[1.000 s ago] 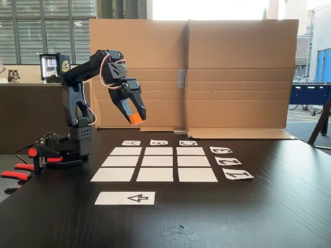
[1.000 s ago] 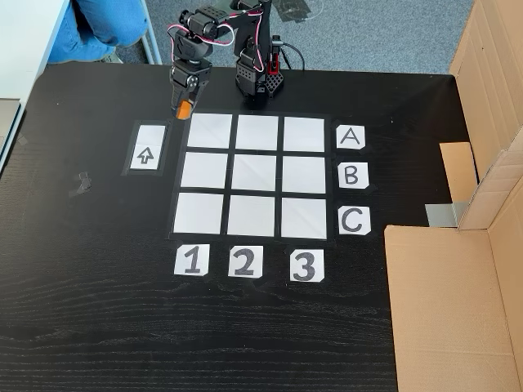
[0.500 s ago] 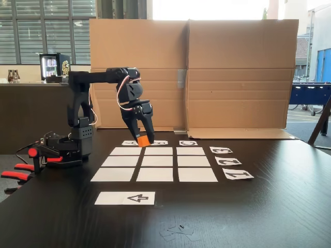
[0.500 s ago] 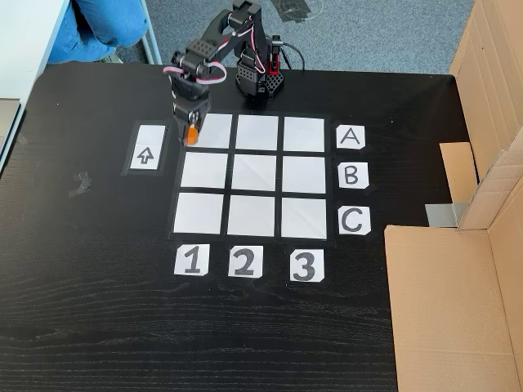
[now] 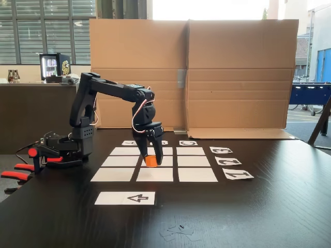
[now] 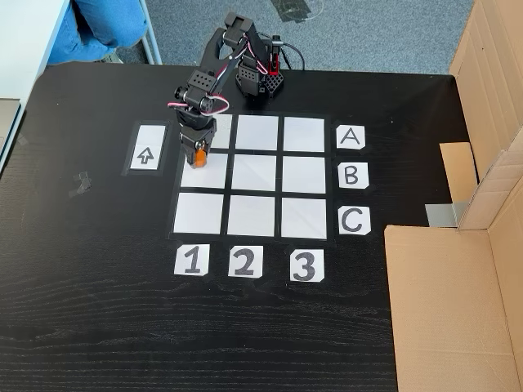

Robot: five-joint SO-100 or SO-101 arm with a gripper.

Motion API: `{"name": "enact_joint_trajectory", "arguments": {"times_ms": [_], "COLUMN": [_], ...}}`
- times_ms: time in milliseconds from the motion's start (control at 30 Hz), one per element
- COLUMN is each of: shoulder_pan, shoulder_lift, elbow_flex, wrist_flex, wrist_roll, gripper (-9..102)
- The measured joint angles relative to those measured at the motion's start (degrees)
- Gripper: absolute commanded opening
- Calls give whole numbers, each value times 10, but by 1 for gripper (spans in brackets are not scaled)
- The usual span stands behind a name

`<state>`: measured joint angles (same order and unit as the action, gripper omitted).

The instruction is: Pick up the round, orange token and place it in the grid on square B1.

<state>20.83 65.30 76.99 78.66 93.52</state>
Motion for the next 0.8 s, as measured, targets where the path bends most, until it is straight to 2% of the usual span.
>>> {"name": "enact_joint_trajectory", "arguments": {"times_ms": [633, 733, 800], "shoulder_pan": [-13, -13, -13], "shoulder_lift": [-20, -13, -7], "elbow_flex": [44, 59, 69], "wrist_flex": [-62, -63, -63], "wrist_roll": [34, 38, 39], "gripper": [2, 32, 47]}}
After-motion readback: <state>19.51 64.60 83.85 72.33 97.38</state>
